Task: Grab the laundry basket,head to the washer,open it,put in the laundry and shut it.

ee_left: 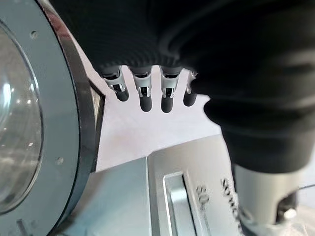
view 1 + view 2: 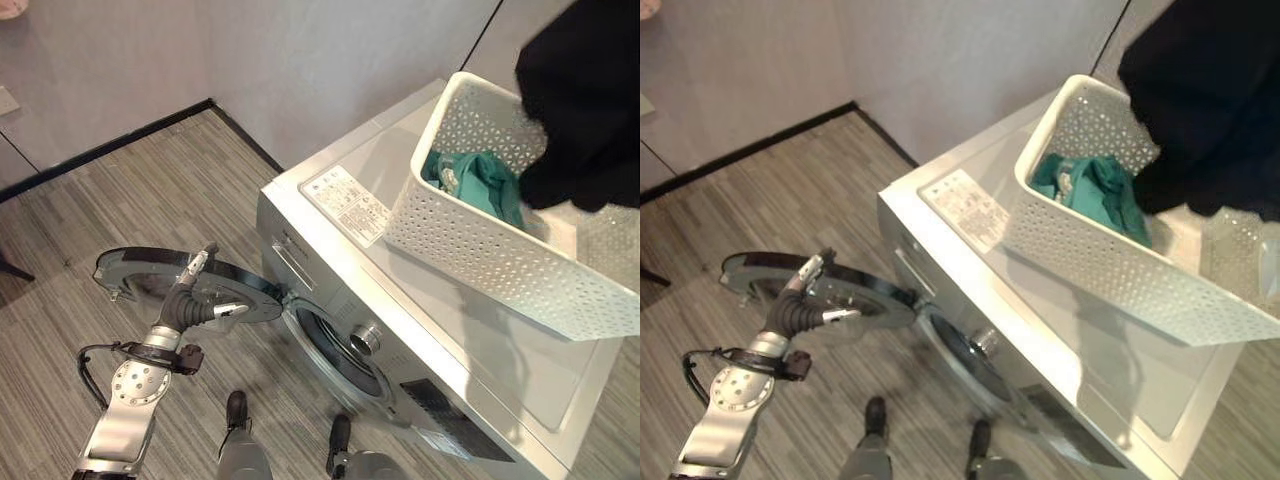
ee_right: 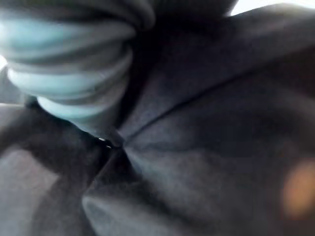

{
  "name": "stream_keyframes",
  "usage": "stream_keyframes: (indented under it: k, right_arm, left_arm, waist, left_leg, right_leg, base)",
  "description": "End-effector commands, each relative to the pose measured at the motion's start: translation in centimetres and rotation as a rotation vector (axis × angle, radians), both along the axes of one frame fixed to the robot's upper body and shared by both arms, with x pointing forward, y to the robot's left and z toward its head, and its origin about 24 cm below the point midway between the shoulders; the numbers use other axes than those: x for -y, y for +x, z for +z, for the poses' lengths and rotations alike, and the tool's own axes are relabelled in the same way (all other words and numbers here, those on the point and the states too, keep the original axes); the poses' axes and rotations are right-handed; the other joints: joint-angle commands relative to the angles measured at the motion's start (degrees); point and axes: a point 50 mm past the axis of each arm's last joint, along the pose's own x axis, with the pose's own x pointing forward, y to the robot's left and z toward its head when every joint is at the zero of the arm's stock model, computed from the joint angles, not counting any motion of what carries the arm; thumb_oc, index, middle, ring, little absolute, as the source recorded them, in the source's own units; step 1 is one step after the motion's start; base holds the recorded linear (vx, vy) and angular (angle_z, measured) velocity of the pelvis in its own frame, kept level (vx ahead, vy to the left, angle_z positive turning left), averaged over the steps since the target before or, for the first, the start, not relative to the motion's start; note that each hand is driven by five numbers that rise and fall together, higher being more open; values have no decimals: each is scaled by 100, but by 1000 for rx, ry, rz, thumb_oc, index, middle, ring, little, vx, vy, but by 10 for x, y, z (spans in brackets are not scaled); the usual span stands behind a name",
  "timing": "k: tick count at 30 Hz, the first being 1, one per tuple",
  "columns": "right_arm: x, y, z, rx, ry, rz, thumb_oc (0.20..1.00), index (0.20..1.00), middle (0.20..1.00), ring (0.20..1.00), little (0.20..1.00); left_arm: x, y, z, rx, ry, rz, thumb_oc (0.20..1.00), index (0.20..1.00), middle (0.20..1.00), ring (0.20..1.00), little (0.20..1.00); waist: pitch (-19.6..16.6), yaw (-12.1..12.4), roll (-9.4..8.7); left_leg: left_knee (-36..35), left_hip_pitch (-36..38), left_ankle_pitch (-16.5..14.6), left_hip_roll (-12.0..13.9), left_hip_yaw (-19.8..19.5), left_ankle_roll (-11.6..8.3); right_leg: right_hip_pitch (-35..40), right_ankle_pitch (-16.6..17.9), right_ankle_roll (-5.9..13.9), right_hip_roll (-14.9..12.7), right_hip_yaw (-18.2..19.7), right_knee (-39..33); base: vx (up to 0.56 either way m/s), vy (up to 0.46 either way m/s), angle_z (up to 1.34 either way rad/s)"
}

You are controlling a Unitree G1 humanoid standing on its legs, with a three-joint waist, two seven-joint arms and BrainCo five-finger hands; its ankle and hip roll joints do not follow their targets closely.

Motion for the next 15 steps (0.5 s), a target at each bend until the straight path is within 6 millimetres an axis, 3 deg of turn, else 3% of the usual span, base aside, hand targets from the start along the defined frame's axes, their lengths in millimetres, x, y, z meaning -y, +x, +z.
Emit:
stream_keyframes:
  k: [1,7,11,13,14,15]
  right_arm:
    - [-9,-19,35,204,-162,-144,200,200,200,200,200]
    - [-25,-24,57,340,-230,-208,200,200,200,200,200]
    - [-32,-19,58,366,-212,-190,200,200,200,200,200]
    - [-40,-13,57,379,-189,-160,200,200,200,200,200]
    - [-40,-13,58,382,-189,-162,200,200,200,200,200]
    - [-49,-7,59,390,-165,-122,200,200,200,200,200]
  left_arm:
    - [2,3,40,178,89,-32,1000,1000,1000,1000,1000]
    - [19,17,57,265,114,-80,1000,1000,1000,1000,1000]
    - [30,31,71,336,126,-86,1000,1000,1000,1000,1000]
    - [46,47,91,421,129,-105,1000,1000,1000,1000,1000]
    - [47,48,92,424,130,-105,1000,1000,1000,1000,1000]
    - [63,59,109,486,123,-132,1000,1000,1000,1000,1000]
  waist:
    - [-291,116,-175]
    - [-456,72,-170]
    - [-526,12,-155]
    - [-616,-64,-148]
    - [-601,-59,-146]
    - [-678,-124,-145]
  left_leg:
    - [35,982,-1261,524,170,-188]
    - [35,1100,-1317,518,162,-174]
    - [35,1151,-1333,512,161,-171]
    - [35,1197,-1349,504,172,-175]
    - [35,1194,-1351,504,171,-175]
    - [35,1233,-1367,498,182,-175]
  right_leg:
    - [-396,20,376,-514,543,-4]
    - [-294,-21,359,-497,592,-4]
    - [-247,-35,349,-492,603,-4]
    - [-209,-39,348,-492,614,-4]
    - [-211,-41,349,-493,612,-4]
    - [-194,-46,343,-493,642,-4]
  base:
    - [37,0,1]
    - [6,2,1]
    - [5,1,1]
    - [0,0,0]
    - [0,0,0]
    - [0,0,0]
